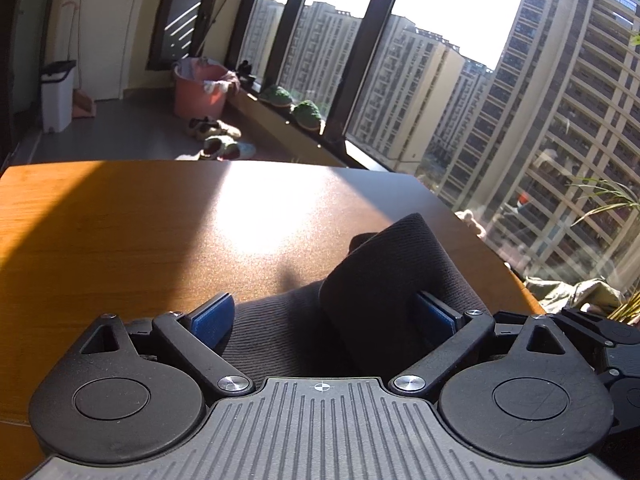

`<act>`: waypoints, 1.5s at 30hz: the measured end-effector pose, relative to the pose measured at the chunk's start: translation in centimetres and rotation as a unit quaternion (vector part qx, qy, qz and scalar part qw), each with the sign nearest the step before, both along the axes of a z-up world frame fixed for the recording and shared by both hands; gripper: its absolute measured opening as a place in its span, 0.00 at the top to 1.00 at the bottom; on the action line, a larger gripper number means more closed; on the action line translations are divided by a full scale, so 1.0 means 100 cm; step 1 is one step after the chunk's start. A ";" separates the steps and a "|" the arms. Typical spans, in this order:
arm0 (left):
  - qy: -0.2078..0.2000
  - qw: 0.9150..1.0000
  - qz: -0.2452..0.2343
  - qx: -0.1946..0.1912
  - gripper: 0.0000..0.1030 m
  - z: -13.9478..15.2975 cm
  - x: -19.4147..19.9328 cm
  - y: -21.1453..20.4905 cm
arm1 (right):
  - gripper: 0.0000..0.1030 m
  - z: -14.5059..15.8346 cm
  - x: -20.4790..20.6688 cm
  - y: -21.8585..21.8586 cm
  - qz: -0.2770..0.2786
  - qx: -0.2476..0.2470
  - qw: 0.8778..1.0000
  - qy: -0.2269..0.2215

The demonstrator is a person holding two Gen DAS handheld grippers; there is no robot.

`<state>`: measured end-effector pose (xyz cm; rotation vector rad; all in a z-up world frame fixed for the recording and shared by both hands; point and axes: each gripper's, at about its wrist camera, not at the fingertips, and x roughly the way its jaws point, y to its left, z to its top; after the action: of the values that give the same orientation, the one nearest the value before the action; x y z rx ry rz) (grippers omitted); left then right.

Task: Fold clothes

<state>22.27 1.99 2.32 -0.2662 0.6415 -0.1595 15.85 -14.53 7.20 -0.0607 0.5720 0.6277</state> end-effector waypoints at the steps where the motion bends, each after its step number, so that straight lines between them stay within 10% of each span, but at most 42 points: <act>1: -0.002 1.000 0.000 -0.002 0.04 0.002 -0.001 0.000 | 0.07 -0.002 0.001 0.000 -0.003 -0.002 1.000 0.003; 29: -0.023 1.000 -0.003 -0.011 0.00 -0.013 0.000 0.008 | 0.00 -0.022 0.021 -0.027 -0.105 0.086 0.990 0.041; 45: -0.027 1.000 0.001 -0.010 0.00 -0.012 -0.004 0.008 | 0.00 -0.031 0.033 -0.041 -0.072 0.141 0.981 0.114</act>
<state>21.88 2.81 1.10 -0.2806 0.5864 -0.1699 19.10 -18.66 4.06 0.3209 0.6966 0.5725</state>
